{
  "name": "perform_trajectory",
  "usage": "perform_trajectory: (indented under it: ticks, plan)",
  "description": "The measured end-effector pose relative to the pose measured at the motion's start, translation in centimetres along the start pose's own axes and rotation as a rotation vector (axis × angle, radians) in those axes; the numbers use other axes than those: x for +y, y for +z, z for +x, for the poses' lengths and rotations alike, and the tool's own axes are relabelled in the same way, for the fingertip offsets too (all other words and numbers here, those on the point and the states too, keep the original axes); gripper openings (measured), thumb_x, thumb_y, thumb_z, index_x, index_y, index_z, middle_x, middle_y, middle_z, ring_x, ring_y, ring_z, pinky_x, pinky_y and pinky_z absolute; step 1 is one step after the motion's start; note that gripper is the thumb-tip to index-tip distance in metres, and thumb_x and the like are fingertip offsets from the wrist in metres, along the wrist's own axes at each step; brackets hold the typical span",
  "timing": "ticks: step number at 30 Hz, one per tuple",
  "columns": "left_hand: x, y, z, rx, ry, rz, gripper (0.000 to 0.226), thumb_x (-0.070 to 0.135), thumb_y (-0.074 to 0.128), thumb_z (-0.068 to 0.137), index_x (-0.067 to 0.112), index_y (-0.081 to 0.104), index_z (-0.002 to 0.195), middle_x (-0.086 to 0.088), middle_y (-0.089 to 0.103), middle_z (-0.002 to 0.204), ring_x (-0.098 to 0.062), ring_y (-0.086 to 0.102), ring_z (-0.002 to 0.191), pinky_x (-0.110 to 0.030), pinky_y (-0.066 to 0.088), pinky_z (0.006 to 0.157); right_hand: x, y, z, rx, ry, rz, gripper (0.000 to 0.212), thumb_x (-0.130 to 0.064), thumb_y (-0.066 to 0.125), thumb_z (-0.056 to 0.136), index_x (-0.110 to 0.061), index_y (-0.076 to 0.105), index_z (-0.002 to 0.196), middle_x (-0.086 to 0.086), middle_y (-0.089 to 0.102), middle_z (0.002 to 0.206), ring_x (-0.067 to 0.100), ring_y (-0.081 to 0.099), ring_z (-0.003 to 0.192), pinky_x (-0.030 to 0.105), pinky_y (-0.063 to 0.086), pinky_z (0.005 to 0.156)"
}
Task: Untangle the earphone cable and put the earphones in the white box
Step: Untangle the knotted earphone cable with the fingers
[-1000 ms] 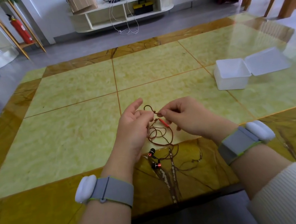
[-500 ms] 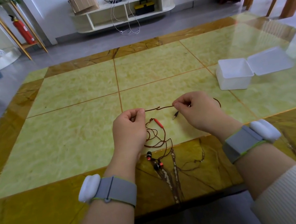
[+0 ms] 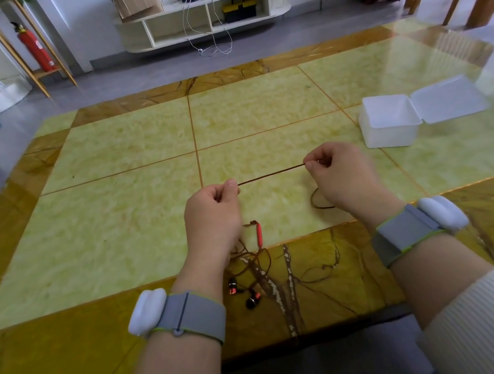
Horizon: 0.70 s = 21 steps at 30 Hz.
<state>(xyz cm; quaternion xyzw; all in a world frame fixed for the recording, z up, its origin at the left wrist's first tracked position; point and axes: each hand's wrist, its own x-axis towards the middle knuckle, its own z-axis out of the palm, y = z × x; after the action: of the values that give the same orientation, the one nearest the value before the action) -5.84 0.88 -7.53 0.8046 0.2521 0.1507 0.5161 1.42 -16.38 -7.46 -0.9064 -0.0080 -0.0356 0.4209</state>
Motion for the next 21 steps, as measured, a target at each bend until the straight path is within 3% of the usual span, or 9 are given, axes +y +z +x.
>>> perform_trajectory:
  ticks: [4, 9, 12, 15, 18, 21]
  plan:
    - [0.3, 0.0, -0.2, -0.068, -0.03, -0.089, 0.032, 0.041, 0.052, 0.098, 0.022, 0.07, 0.078, 0.0, 0.061, 0.071, -0.012, 0.05, 0.064, -0.025, 0.042, 0.058, 0.2, -0.1, 0.0, 0.031, -0.017, -0.057, 0.014, -0.024, 0.058, 0.093, -0.028, 0.071, 0.098, -0.002, 0.065, 0.104, 0.017, 0.06, 0.092, 0.029, 0.046, 0.076]
    - [0.7, 0.1, -0.3, -0.222, -0.177, -0.365, 0.028, 0.031, 0.046, 0.103, 0.011, 0.064, 0.096, 0.002, 0.057, 0.055, -0.013, 0.047, 0.042, -0.026, 0.043, 0.047, -0.4, 0.3, -0.7, 0.044, -0.179, -0.173, 0.027, -0.028, 0.061, 0.091, -0.028, 0.062, 0.118, -0.001, 0.051, 0.123, 0.019, 0.047, 0.116, 0.026, 0.036, 0.091]
    - [1.0, 0.2, -0.3, -0.252, -0.251, -0.547, 0.024, 0.023, 0.038, 0.106, 0.009, 0.056, 0.102, -0.003, 0.062, 0.057, -0.015, 0.053, 0.043, -0.025, 0.045, 0.044, -1.4, 0.7, -1.4, 0.091, -0.371, -0.017, 0.012, -0.023, 0.062, 0.089, -0.025, 0.06, 0.101, -0.005, 0.054, 0.102, 0.011, 0.052, 0.095, 0.023, 0.039, 0.082]
    - [1.2, 0.3, 0.0, -0.26, -0.289, -0.706, 0.021, 0.02, 0.032, 0.107, 0.01, 0.05, 0.103, -0.007, 0.07, 0.065, -0.019, 0.067, 0.056, -0.027, 0.048, 0.052, -2.0, 0.9, -2.0, -0.157, -0.358, 0.215, 0.007, -0.02, 0.063, 0.087, -0.025, 0.058, 0.085, -0.008, 0.056, 0.073, 0.011, 0.055, 0.065, 0.028, 0.048, 0.063]
    - [1.0, 0.2, 0.2, -0.262, -0.292, -0.755, 0.02, 0.019, 0.028, 0.107, 0.013, 0.046, 0.101, -0.01, 0.077, 0.085, -0.023, 0.074, 0.085, -0.03, 0.048, 0.066, -1.9, 1.3, -2.4, -0.419, -0.271, 0.154, 0.004, -0.025, 0.061, 0.089, -0.025, 0.064, 0.086, 0.0, 0.067, 0.075, 0.021, 0.068, 0.072, 0.041, 0.059, 0.07]
    - [0.9, 0.2, 0.3, -0.278, -0.312, -0.808, 0.021, 0.019, 0.026, 0.107, 0.01, 0.043, 0.113, -0.012, 0.076, 0.098, -0.024, 0.07, 0.104, -0.037, 0.05, 0.094, -1.8, 1.4, -2.8, -0.583, -0.251, 0.121, 0.012, -0.025, 0.059, 0.093, -0.023, 0.07, 0.097, -0.001, 0.073, 0.084, 0.008, 0.069, 0.073, 0.028, 0.058, 0.067]
